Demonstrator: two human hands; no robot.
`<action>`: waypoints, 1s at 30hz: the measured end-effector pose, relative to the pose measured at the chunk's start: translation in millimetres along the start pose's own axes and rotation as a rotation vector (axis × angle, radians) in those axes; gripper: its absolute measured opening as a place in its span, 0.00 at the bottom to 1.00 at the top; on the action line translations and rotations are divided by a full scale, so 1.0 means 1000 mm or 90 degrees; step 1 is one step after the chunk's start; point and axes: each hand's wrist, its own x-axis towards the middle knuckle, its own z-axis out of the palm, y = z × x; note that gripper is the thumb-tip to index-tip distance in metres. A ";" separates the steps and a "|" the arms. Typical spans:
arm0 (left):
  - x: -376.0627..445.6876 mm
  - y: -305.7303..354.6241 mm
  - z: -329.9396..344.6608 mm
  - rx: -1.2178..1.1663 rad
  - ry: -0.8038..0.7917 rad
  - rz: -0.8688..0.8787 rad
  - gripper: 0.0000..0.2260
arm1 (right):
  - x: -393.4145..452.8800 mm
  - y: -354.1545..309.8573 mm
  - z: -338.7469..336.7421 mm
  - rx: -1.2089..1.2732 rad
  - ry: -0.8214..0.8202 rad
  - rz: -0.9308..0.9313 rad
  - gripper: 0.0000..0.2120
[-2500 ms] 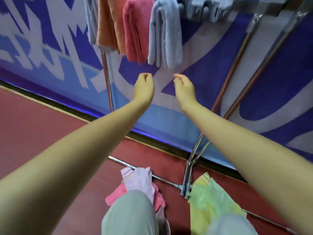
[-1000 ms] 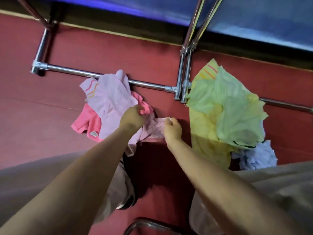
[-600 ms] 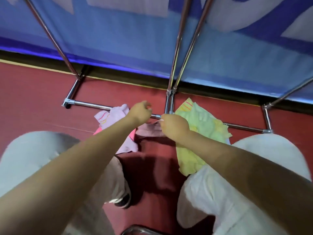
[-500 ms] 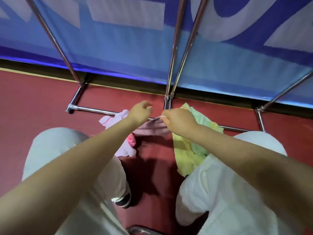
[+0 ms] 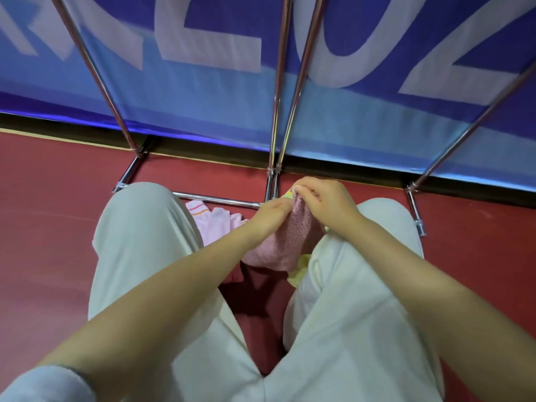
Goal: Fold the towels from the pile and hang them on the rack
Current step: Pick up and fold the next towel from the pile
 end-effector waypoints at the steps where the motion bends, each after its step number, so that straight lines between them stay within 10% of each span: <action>1: -0.001 0.001 0.000 -0.017 0.002 0.005 0.05 | -0.001 -0.001 0.002 0.013 0.010 0.015 0.10; 14: 0.003 0.012 -0.041 0.068 0.052 0.182 0.07 | 0.002 -0.001 0.011 0.116 0.082 0.127 0.10; 30: 0.006 -0.004 -0.068 0.142 0.025 0.127 0.13 | -0.001 0.029 -0.001 0.206 0.254 0.271 0.10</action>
